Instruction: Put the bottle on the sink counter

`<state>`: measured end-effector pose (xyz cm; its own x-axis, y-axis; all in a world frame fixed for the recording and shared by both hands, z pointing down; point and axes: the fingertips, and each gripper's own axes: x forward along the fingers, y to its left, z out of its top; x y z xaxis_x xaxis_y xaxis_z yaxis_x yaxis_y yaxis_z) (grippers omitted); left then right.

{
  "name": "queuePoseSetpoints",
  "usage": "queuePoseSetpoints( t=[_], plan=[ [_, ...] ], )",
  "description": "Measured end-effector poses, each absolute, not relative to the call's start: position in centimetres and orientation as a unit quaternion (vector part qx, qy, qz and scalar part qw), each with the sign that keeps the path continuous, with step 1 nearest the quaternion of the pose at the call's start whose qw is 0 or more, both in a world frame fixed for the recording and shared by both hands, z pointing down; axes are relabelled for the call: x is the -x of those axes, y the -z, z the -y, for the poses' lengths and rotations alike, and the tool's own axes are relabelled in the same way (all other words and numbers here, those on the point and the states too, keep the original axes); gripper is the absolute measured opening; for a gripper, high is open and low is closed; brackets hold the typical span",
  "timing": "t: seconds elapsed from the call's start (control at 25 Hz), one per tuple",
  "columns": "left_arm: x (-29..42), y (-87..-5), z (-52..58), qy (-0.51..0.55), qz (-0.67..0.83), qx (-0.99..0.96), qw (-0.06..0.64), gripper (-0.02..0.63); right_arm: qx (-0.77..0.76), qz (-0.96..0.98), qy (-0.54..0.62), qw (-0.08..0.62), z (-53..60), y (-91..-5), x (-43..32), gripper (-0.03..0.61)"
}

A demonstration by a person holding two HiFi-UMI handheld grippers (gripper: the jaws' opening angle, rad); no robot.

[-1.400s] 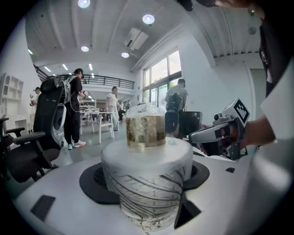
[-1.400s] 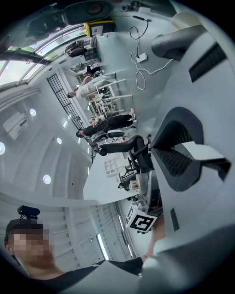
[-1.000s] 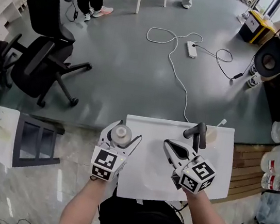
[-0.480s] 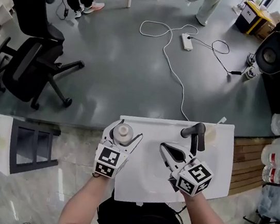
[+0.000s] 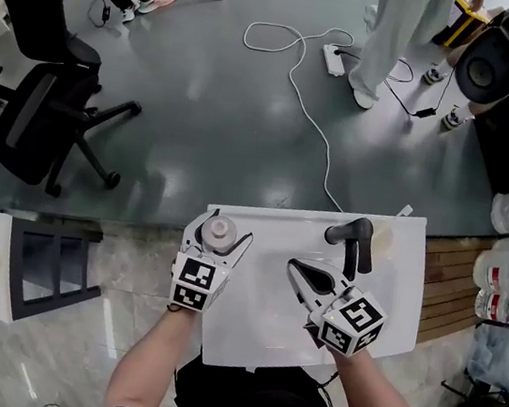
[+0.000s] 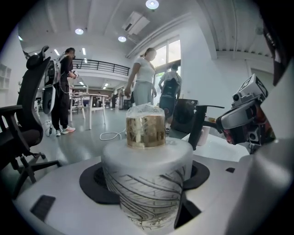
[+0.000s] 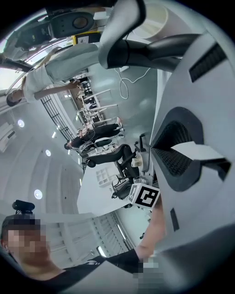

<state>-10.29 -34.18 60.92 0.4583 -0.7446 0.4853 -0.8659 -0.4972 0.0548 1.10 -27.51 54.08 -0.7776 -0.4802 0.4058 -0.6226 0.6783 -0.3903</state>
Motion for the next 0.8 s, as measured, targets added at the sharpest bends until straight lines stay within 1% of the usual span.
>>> queuePoseSetpoints(
  t=[0.24, 0.8],
  plan=[
    [10.4, -63.4, 34.5, -0.209, 0.475, -0.84, 0.156, 0.35, -0.305, 0.903, -0.263, 0.149, 27.2, -55.2, -1.1, 0.015],
    [11.1, -65.6, 35.8, -0.204, 0.504, -0.823, 0.164, 0.35, -0.286, 0.905, -0.269, 0.165, 26.7, -56.4, 0.8, 0.015]
  ],
)
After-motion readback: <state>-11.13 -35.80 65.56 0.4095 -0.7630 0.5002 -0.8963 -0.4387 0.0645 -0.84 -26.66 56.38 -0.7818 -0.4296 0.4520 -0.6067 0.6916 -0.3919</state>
